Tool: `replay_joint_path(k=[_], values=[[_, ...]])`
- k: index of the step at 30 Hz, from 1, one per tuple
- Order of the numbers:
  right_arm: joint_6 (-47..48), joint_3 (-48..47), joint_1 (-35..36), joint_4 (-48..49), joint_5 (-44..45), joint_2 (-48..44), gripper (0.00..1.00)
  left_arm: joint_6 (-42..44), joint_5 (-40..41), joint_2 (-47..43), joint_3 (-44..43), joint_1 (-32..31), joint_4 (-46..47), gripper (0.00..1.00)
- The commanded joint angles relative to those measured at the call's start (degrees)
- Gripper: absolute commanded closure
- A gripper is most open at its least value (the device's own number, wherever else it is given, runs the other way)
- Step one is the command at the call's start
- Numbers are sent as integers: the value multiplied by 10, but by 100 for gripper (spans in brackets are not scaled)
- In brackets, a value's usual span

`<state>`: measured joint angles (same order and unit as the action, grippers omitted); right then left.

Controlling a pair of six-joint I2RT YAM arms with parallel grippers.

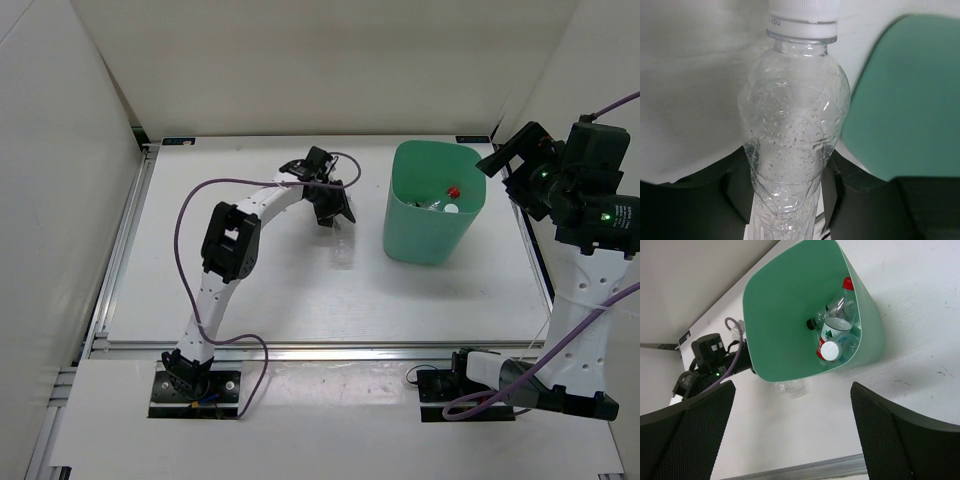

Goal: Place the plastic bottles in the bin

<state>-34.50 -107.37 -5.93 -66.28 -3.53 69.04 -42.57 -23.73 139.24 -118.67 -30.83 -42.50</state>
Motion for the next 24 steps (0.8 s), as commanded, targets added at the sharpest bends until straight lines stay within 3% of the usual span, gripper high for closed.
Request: replay_joint_path(k=[1, 5, 9, 13, 21, 24], values=[[2, -1, 1, 5, -3, -8, 0, -7, 51, -131, -59, 10, 8, 62], [-9, 11, 1, 5, -15, -3, 0, 5, 117, -172, -175, 5, 55, 58], [-9, 16, 1, 5, -15, -3, 0, -43, 80, -161, -270, 5, 146, 55], [-9, 16, 1, 5, -9, -3, 0, -98, 46, -119, -298, -13, 245, 48], [1, 2, 1, -6, 10, -15, 0, -113, 27, -72, -298, -93, 299, 33], [1, 10, 1, -6, 10, -22, 0, -108, 34, -66, -298, -101, 305, 18]])
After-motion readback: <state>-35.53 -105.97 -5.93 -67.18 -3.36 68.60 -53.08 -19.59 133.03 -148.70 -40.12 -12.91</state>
